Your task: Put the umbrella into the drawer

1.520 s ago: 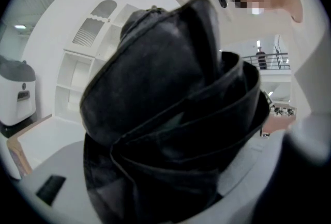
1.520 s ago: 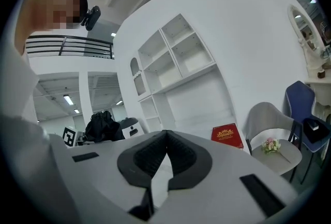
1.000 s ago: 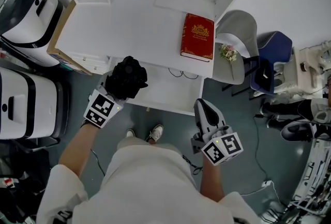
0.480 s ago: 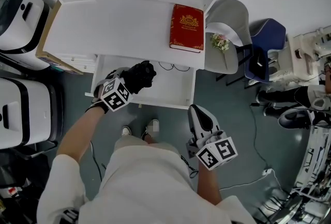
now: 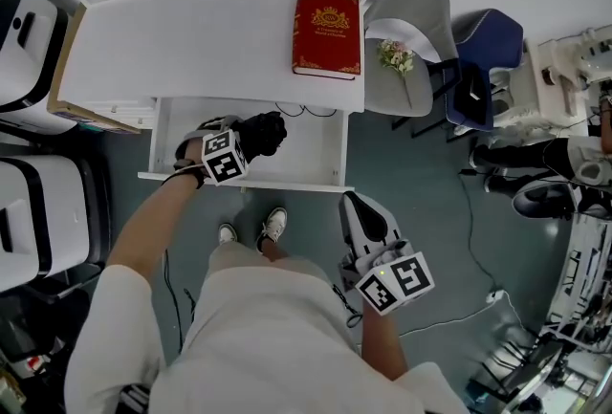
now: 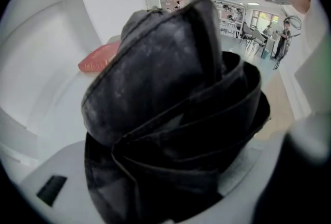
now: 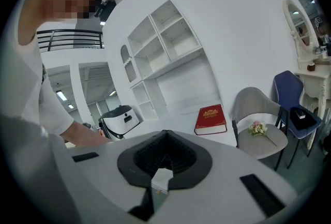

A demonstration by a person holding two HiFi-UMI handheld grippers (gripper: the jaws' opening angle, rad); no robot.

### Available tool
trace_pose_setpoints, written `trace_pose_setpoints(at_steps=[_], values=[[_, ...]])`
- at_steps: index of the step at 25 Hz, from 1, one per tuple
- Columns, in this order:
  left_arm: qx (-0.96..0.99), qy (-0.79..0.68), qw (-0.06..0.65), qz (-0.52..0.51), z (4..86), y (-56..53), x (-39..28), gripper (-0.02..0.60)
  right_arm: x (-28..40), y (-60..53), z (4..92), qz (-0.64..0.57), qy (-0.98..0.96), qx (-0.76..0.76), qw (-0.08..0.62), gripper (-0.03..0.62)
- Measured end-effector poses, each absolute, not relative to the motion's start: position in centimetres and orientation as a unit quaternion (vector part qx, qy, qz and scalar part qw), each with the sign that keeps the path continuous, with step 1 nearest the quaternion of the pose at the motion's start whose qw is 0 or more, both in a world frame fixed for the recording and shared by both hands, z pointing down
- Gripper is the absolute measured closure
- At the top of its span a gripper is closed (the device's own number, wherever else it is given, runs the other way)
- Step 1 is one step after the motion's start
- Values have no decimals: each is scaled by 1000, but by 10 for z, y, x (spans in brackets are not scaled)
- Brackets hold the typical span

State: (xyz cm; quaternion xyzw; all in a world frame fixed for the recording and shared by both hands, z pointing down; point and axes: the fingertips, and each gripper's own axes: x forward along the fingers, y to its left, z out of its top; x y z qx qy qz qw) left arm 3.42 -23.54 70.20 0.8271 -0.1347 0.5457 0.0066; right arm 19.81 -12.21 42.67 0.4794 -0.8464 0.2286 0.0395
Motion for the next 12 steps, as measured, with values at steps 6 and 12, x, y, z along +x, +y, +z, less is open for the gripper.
trace_pose_setpoints(at_steps=[6,12], values=[[809,-83,35,581,746,-234,41,296,218,-122,444,244,-835,492,44,594],[785,-58,26,617,769,-238,42,293,233,-120,455,258,-825,502,37,594]])
